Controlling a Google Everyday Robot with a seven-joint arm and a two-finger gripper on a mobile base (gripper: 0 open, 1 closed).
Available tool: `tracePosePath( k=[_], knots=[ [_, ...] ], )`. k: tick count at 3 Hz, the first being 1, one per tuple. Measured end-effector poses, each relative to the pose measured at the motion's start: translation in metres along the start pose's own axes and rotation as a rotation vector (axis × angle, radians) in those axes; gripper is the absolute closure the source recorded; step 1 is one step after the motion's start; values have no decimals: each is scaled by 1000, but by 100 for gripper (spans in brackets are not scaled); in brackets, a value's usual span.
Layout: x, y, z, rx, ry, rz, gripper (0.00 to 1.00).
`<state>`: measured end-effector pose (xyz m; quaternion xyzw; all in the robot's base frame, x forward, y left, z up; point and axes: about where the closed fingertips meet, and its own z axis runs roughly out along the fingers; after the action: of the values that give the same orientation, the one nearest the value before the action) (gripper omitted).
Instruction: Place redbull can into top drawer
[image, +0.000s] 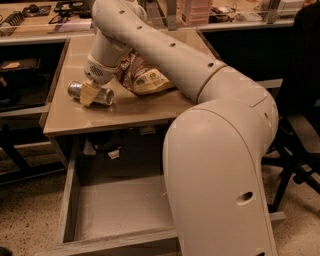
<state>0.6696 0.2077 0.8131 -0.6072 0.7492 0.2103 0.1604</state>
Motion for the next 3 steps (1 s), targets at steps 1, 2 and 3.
tracePosePath(
  k=[1, 2, 3],
  knots=[
    [0, 0, 0, 0, 0, 0, 88],
    [-3, 0, -5, 0, 0, 0, 100],
    [5, 15, -15, 27, -8, -16, 100]
  ],
)
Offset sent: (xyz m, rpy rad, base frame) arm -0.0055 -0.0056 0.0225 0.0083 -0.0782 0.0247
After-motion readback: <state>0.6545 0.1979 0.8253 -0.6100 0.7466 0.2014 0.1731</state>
